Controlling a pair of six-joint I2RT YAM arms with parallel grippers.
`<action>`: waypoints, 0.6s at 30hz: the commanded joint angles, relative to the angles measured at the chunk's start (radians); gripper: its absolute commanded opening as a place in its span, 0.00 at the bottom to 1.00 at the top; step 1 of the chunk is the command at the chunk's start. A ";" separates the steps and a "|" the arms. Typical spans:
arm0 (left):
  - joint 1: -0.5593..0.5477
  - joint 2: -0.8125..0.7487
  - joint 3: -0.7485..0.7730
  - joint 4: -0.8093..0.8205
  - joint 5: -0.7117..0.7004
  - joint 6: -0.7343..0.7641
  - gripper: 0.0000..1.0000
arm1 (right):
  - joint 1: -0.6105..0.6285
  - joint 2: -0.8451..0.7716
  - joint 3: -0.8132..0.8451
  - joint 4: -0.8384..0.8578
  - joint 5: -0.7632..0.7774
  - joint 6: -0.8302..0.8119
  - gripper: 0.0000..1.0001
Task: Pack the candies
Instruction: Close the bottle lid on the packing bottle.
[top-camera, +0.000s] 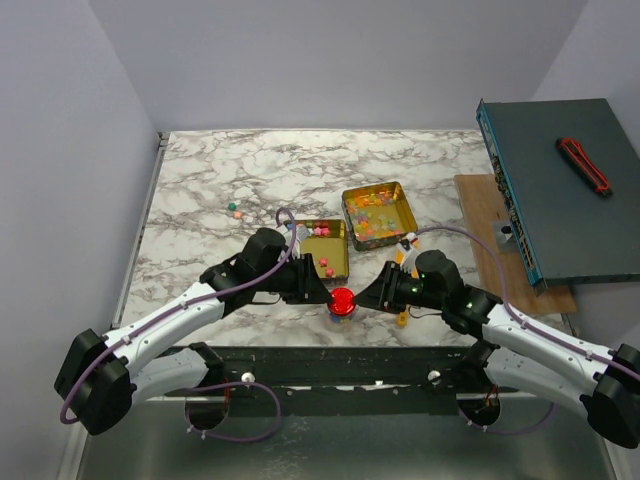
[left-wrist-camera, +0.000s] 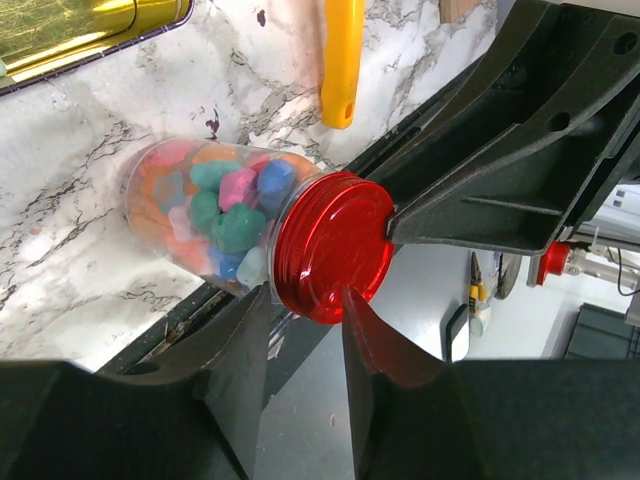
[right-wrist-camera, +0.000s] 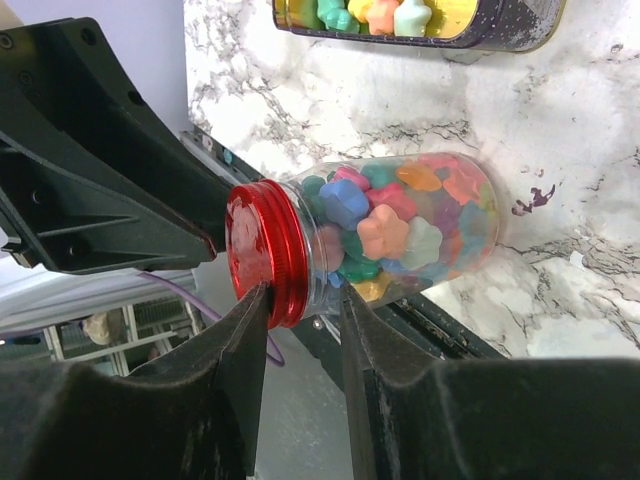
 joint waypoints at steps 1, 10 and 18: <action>-0.006 0.003 0.020 -0.020 -0.020 0.015 0.39 | 0.001 0.012 -0.019 -0.120 0.057 -0.049 0.33; -0.005 0.008 0.008 -0.028 -0.023 0.017 0.44 | 0.003 0.046 -0.036 -0.178 0.097 -0.068 0.32; -0.005 0.019 0.005 -0.029 -0.024 0.022 0.45 | 0.003 0.045 0.008 -0.177 0.092 -0.085 0.34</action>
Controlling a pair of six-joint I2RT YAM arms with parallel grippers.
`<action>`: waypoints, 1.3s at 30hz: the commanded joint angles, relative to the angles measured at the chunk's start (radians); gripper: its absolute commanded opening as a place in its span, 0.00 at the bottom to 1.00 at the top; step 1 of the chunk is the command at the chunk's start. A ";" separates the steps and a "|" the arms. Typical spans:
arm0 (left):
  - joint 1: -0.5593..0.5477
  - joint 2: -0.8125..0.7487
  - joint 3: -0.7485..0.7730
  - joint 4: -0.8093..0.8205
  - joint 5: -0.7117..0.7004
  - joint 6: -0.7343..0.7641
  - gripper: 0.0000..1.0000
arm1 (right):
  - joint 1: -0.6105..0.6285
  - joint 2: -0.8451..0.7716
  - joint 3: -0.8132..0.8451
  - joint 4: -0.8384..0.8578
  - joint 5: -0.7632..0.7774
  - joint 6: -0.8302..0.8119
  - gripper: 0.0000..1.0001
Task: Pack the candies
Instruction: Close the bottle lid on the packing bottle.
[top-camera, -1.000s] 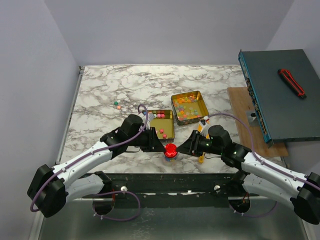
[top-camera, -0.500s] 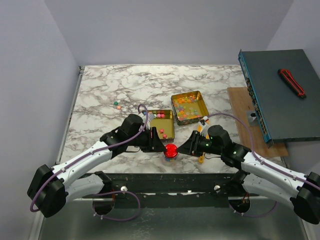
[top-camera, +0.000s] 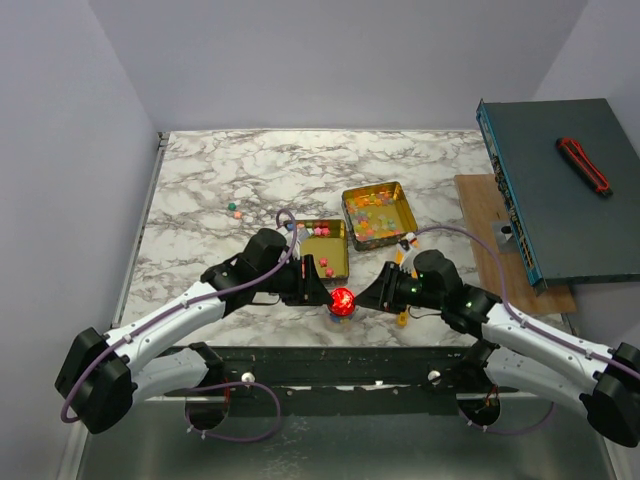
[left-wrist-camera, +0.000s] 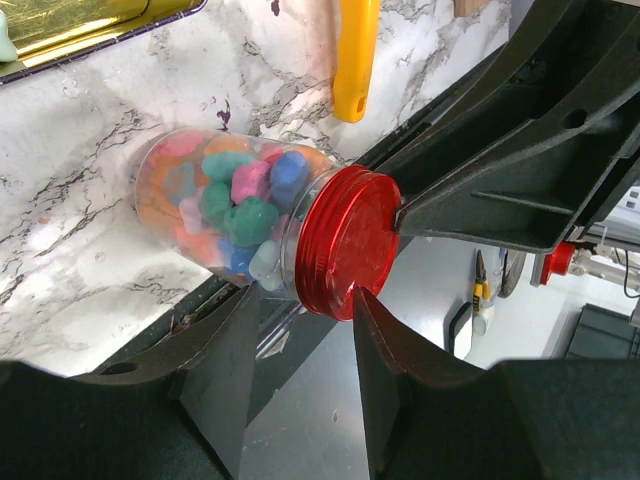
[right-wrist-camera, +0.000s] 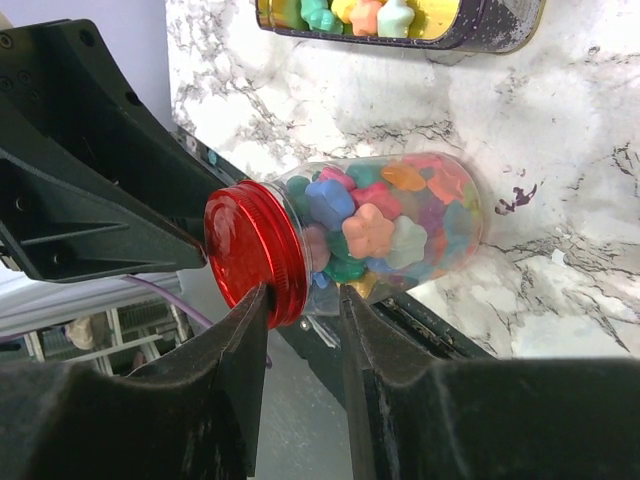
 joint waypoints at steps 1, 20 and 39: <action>-0.005 0.018 0.004 -0.007 -0.020 0.020 0.45 | 0.003 0.031 0.012 -0.159 0.069 -0.069 0.34; -0.005 0.099 -0.026 0.001 -0.070 0.043 0.42 | 0.014 0.067 0.040 -0.182 0.078 -0.082 0.35; -0.001 0.151 -0.161 0.129 -0.031 0.013 0.23 | 0.018 0.095 0.017 -0.188 0.078 -0.070 0.35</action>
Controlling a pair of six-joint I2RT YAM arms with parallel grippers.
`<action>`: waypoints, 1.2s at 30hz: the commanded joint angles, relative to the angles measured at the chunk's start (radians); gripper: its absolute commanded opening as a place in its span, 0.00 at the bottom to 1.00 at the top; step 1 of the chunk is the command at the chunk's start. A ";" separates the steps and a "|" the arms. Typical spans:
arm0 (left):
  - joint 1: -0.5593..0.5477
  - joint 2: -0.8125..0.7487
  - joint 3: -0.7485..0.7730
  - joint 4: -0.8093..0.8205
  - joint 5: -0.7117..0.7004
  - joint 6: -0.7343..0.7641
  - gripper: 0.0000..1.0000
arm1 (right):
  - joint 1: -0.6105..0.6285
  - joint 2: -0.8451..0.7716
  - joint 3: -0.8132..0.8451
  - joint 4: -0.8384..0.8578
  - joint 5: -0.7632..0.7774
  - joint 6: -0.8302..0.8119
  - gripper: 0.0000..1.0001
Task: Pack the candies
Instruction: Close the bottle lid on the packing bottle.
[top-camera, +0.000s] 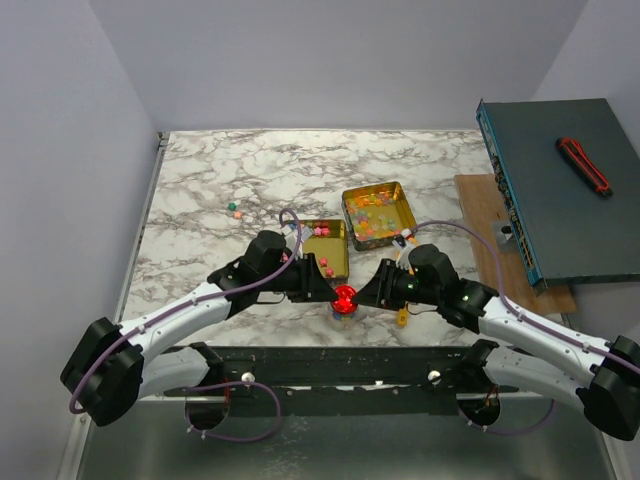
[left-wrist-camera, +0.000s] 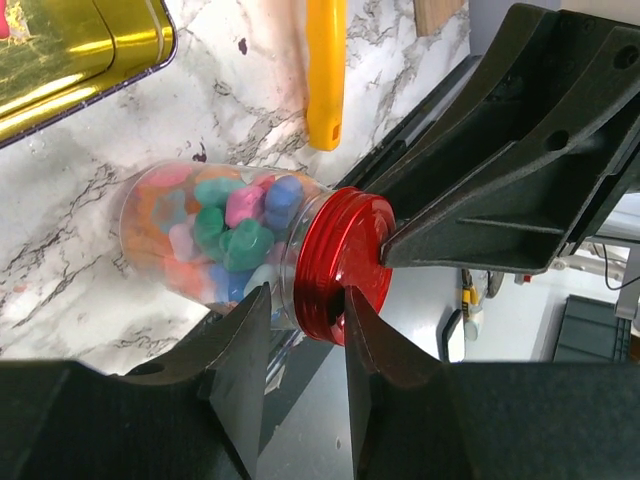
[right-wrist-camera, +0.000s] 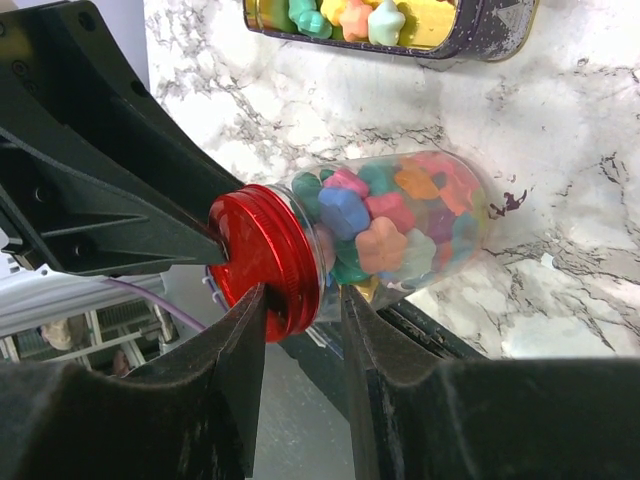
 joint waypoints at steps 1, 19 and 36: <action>-0.008 0.095 -0.086 -0.083 -0.055 0.028 0.23 | 0.011 0.042 -0.054 -0.117 0.068 -0.018 0.35; -0.009 0.099 -0.048 -0.095 -0.025 0.040 0.32 | 0.013 0.033 -0.049 -0.116 0.070 -0.010 0.35; -0.011 -0.111 0.089 -0.321 -0.127 0.120 0.63 | 0.013 0.017 0.166 -0.244 0.140 -0.114 0.44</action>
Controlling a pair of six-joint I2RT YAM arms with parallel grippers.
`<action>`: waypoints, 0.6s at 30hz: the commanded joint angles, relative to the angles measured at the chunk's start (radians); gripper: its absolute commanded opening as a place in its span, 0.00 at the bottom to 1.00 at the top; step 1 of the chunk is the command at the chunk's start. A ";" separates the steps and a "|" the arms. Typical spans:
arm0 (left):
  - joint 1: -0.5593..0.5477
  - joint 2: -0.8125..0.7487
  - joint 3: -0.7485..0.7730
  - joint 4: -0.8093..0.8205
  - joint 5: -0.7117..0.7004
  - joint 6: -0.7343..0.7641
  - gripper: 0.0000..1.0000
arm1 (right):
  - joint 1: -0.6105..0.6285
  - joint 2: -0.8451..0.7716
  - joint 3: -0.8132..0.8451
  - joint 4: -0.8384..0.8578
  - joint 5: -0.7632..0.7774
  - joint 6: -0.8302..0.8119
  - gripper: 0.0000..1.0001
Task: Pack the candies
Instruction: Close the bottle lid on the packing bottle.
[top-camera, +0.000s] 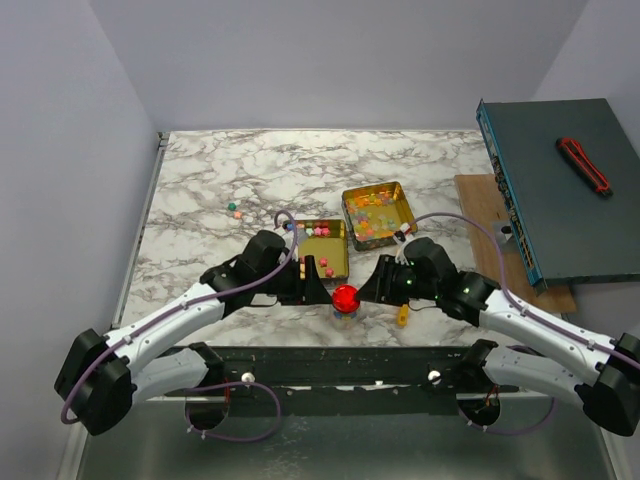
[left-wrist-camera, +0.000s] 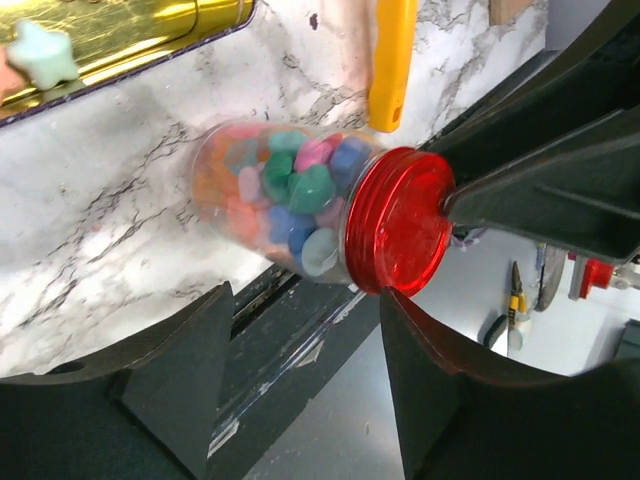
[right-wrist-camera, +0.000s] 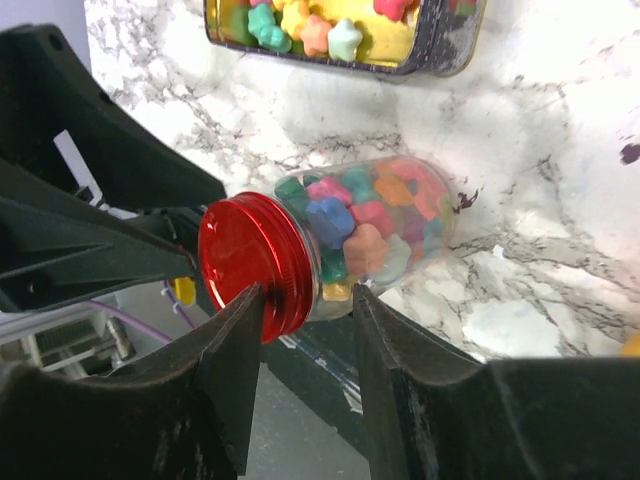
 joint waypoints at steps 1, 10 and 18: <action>-0.009 -0.082 0.029 -0.130 -0.065 0.046 0.64 | 0.002 0.004 0.086 -0.101 0.070 -0.064 0.45; -0.044 -0.231 0.028 -0.152 -0.077 0.077 0.74 | 0.001 0.013 0.222 -0.190 0.148 -0.161 0.48; -0.165 -0.343 -0.001 -0.149 -0.196 0.046 0.99 | 0.002 0.031 0.296 -0.239 0.180 -0.239 0.53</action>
